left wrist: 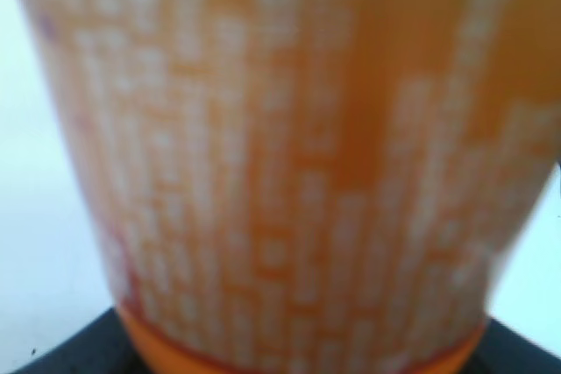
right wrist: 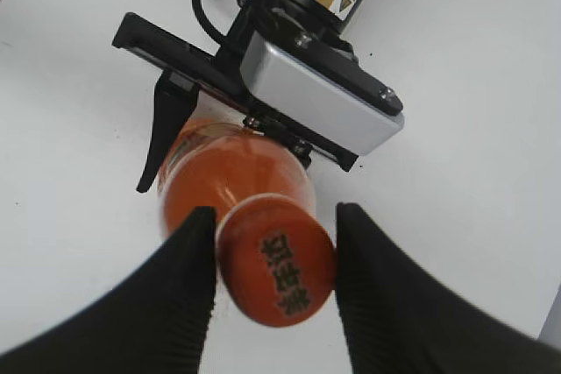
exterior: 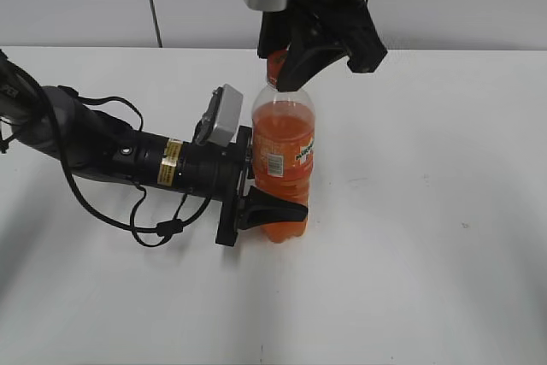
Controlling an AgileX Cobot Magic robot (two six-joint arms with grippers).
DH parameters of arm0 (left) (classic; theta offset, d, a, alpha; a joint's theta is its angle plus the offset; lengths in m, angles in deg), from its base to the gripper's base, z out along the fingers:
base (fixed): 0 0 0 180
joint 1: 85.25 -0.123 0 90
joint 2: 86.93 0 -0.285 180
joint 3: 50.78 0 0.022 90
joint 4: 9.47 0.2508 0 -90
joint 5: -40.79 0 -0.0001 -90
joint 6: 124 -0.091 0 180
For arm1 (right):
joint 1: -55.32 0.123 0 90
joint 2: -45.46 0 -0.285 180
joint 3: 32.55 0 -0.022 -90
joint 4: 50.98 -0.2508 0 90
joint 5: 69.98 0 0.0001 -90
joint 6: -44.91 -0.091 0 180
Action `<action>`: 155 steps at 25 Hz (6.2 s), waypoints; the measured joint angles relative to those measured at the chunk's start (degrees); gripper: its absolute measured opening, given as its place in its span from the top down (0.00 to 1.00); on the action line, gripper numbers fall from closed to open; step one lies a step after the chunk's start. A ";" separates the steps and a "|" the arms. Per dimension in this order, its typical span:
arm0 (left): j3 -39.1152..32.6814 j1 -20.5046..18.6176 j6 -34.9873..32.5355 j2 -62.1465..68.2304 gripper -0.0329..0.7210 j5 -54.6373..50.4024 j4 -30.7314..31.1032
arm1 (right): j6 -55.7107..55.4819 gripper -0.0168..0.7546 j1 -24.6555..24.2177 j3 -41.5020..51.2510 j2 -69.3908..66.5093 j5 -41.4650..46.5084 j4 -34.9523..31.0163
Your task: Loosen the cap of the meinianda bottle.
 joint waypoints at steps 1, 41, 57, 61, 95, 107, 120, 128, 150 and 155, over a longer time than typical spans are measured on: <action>0.00 0.05 0.06 0.00 0.42 0.00 0.00 | -0.16 0.53 0.00 0.00 0.00 0.00 -0.05; 0.00 0.11 0.96 0.00 0.42 0.00 0.16 | -98.14 0.47 0.05 0.00 5.42 -0.19 -0.52; 0.00 0.11 2.12 0.00 0.42 0.00 0.10 | -118.11 0.47 0.05 0.00 3.57 -0.19 3.66; 0.00 0.11 2.18 0.00 0.42 0.04 0.10 | -118.39 0.47 0.05 0.00 2.40 -0.19 3.61; 0.00 0.11 2.70 0.00 0.42 -0.01 0.10 | -101.65 0.60 0.05 -0.17 -0.08 -0.36 3.81; 0.04 0.11 2.52 0.00 0.42 0.05 1.25 | -73.53 0.61 0.05 -0.17 -0.08 -0.50 2.32; 0.06 0.06 2.23 0.00 0.42 0.20 1.71 | -37.13 0.62 0.05 -0.17 -0.08 -0.10 1.17; 0.06 0.06 2.17 0.00 0.42 0.20 1.77 | -19.92 0.62 0.05 -0.17 -0.08 0.14 0.97; 0.06 -0.06 1.59 -0.05 0.42 0.46 2.07 | 4.34 0.62 0.00 -0.17 -0.08 0.61 -1.55; 0.06 -0.06 1.59 -0.05 0.42 0.51 2.14 | 4.96 0.62 0.00 -0.17 -0.08 0.61 -1.60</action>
